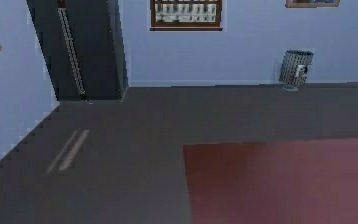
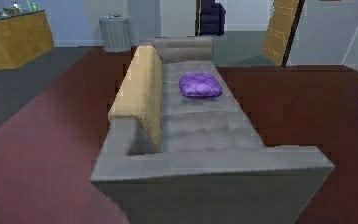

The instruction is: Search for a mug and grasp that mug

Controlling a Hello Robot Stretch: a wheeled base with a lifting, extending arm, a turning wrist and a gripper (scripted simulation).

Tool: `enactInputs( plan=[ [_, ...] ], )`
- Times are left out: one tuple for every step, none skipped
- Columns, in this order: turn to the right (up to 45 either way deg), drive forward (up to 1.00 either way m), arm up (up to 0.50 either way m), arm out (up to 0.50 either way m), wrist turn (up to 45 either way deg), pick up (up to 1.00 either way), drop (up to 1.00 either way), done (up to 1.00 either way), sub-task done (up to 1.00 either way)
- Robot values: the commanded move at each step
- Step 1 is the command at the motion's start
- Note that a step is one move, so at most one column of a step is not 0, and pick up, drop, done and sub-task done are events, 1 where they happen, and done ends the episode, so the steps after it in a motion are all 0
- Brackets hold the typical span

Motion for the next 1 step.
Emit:
enactInputs(
  plan=[
    [0.0,0.5,0.0,0.0,0.0,0.0,0.0,0.0,0.0]
  ],
)
